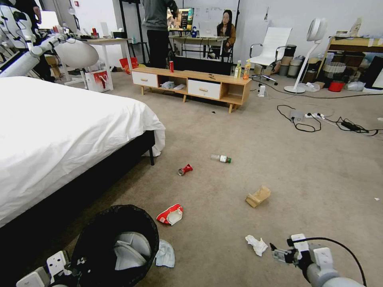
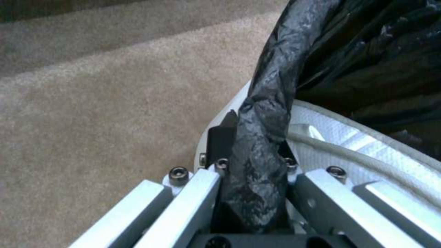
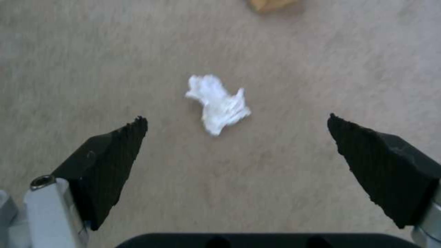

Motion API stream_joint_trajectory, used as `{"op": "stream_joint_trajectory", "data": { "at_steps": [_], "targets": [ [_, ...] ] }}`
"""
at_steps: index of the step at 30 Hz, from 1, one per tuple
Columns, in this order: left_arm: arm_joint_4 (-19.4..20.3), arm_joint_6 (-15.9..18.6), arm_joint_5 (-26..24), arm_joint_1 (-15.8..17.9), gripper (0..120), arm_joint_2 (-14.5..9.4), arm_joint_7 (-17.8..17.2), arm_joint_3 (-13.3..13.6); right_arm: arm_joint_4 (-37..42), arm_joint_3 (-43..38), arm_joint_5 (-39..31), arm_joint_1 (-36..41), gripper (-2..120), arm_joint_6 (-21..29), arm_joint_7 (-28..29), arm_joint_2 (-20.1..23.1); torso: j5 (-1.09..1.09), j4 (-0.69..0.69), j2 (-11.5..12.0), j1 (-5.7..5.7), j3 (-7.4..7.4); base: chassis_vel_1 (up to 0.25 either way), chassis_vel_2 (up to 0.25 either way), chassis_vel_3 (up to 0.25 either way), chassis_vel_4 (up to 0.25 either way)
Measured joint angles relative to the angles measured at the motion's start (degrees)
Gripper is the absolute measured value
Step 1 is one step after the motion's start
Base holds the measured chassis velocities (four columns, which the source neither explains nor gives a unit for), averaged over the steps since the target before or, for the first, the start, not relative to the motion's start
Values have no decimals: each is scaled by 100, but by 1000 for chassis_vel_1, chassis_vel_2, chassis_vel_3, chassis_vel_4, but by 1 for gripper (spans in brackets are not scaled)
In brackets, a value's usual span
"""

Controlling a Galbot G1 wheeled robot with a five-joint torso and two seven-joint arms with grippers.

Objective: Pick up the trash bin and place the garbage on the floor into it.

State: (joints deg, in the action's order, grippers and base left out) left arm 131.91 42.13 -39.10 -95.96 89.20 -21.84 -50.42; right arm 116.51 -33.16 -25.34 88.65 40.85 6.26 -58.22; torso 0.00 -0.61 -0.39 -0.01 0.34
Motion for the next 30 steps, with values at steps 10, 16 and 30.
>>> {"op": "stream_joint_trajectory", "data": {
  "at_steps": [10,16,30],
  "targets": [
    [31,0,121,-66,2,54,31,11,-570,336,284,-396,100,189,-256,-27,0,-1,0,0,0,0,0,0,0],
    [49,1,218,-106,2,140,64,4,-1170,668,382,-893,100,143,-288,-191,0,-1,0,0,0,0,0,0,0],
    [-53,0,601,-47,2,294,178,16,-3009,1497,483,-2145,100,-470,-189,-940,0,0,0,0,0,0,0,0,0]
  ]
}}
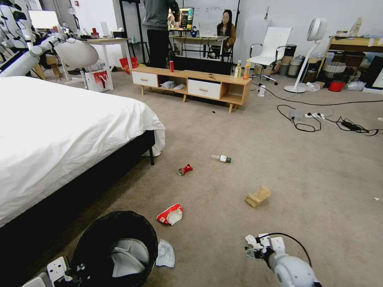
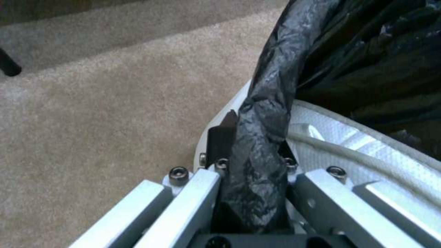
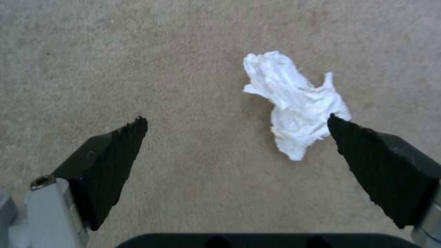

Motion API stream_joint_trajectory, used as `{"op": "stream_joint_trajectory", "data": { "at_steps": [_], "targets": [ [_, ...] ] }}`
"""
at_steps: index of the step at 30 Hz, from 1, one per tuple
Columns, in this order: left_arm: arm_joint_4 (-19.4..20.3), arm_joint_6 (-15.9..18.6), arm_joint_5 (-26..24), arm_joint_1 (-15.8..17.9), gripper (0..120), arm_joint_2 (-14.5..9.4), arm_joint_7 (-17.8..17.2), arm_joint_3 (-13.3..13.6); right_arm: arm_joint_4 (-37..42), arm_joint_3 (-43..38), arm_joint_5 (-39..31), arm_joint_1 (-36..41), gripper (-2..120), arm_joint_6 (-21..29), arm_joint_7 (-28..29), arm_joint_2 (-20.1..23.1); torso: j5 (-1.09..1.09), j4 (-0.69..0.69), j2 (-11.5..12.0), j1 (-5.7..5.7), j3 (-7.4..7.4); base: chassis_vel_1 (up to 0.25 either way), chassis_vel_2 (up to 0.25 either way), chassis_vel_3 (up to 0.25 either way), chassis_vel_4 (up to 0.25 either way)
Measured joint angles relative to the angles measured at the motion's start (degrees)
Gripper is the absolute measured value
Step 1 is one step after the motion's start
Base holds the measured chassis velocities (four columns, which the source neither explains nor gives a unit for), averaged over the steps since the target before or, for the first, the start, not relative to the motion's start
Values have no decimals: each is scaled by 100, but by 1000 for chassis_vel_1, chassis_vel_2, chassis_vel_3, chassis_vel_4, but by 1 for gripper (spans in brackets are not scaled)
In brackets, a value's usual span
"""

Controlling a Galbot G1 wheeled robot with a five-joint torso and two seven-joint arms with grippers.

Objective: Pick up the trash bin and place the garbage on the floor into it.

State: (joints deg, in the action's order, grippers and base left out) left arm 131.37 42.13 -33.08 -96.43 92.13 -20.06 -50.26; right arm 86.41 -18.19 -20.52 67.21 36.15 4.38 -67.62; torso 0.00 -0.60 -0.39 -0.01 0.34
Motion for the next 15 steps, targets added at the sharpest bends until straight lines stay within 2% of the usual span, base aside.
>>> {"op": "stream_joint_trajectory", "data": {
  "at_steps": [8,15],
  "targets": [
    [-52,0,9,20,2,8,7,-76,-707,165,227,-341,100,-241,3,-339,1,-1,0,0,0,0,0,0,0],
    [-91,0,-31,32,2,6,14,-145,-1150,173,368,-552,100,-430,20,-465,0,-2,0,0,0,0,0,0,0]
  ]
}}
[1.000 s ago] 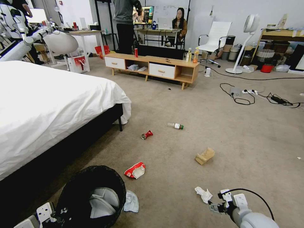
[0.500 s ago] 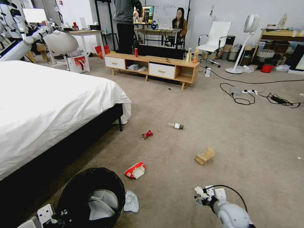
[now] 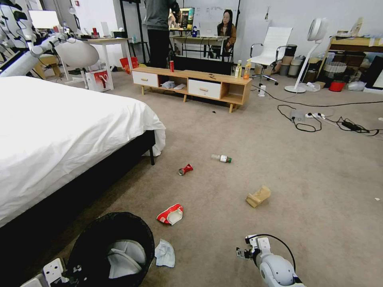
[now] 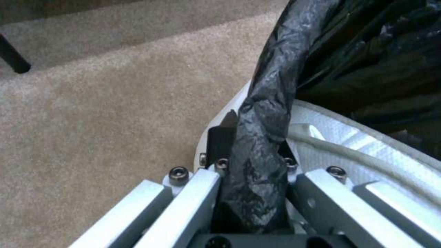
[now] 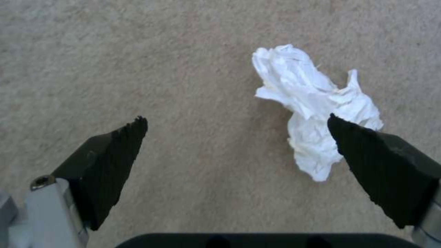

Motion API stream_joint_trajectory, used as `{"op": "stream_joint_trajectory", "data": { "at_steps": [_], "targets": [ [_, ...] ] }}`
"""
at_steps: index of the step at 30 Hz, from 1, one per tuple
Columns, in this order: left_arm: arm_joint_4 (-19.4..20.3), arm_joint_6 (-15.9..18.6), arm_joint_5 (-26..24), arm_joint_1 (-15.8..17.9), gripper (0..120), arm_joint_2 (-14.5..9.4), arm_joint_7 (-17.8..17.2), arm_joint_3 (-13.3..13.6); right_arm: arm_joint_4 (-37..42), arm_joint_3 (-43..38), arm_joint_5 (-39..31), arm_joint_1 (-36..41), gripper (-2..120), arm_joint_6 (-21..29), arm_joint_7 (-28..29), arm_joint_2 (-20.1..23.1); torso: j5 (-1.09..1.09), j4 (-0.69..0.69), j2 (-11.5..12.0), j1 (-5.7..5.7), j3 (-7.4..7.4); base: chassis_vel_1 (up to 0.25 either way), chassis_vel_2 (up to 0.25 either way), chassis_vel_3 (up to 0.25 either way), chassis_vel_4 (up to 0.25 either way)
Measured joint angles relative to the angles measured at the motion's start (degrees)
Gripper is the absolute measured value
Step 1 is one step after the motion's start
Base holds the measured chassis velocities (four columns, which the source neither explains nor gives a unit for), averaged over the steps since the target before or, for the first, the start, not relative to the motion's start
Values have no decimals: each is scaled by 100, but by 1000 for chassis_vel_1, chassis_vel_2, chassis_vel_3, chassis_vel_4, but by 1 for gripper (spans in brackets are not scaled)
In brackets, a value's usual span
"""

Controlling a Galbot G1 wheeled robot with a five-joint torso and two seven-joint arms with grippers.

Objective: Pick up the trash bin and place the garbage on the floor into it.

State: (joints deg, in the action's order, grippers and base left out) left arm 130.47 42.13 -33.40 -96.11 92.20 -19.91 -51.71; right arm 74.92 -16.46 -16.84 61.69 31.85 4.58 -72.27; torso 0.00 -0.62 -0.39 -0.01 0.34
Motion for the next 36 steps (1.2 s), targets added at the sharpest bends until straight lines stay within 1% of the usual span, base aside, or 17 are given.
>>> {"op": "stream_joint_trajectory", "data": {
  "at_steps": [15,27,36],
  "targets": [
    [-22,0,-28,12,2,-5,7,-30,-269,-103,9,-90,100,-50,71,61,1,0,0,0,0,0,0,0,0],
    [-14,0,-38,-11,2,-5,9,-44,-603,-112,83,-220,100,-163,94,-18,0,0,0,0,0,0,0,0,0],
    [-16,0,-49,-11,2,-6,11,-68,-1082,-98,173,-480,100,-296,107,-161,0,1,0,0,0,0,0,0,0]
  ]
}}
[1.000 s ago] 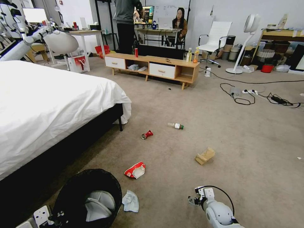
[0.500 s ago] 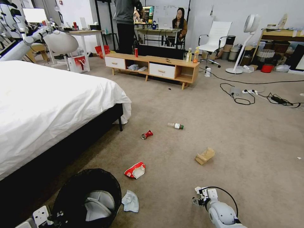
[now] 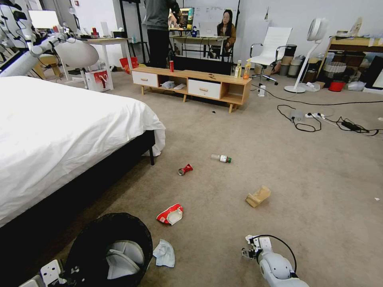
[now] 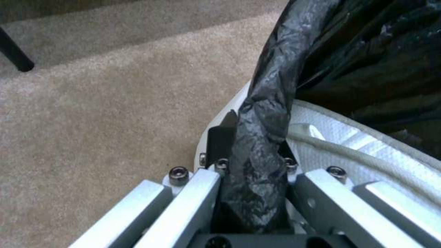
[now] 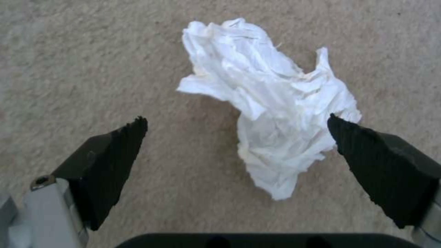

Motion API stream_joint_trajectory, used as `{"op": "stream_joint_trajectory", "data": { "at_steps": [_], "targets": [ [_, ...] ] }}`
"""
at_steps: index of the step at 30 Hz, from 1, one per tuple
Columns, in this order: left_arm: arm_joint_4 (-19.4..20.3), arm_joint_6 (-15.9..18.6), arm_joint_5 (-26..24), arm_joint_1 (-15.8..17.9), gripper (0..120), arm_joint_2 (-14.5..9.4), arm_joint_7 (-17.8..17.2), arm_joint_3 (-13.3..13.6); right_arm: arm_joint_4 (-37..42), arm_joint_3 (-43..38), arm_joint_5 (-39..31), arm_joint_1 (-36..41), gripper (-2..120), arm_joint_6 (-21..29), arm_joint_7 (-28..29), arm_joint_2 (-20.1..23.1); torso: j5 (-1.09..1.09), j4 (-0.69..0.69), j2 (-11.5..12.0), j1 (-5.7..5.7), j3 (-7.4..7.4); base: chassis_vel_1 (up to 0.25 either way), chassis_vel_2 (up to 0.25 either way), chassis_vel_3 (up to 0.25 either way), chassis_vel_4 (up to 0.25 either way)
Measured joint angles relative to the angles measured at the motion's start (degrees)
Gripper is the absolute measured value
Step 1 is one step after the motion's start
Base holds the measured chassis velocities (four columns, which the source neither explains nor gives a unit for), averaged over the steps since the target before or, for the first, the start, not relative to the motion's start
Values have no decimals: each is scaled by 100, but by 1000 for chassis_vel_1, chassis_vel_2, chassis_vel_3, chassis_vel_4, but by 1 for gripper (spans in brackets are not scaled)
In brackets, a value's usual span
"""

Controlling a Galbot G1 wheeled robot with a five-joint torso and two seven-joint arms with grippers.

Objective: Pick up the trash bin and place the garbage on the floor into it.

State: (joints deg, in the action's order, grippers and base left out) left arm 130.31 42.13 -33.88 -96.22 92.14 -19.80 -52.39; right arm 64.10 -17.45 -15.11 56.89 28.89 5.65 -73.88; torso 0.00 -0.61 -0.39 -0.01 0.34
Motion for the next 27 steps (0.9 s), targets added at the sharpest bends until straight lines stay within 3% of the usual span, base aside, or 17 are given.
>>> {"op": "stream_joint_trajectory", "data": {
  "at_steps": [14,27],
  "targets": [
    [-30,0,-1,1,2,0,1,-5,-400,-99,58,-210,99,-135,33,-44,0,0,0,0,0,0,0,0,0],
    [-31,0,-1,-20,2,0,13,-25,-649,-92,134,-342,52,-376,95,-104,0,0,0,0,0,0,0,0,0]
  ]
}}
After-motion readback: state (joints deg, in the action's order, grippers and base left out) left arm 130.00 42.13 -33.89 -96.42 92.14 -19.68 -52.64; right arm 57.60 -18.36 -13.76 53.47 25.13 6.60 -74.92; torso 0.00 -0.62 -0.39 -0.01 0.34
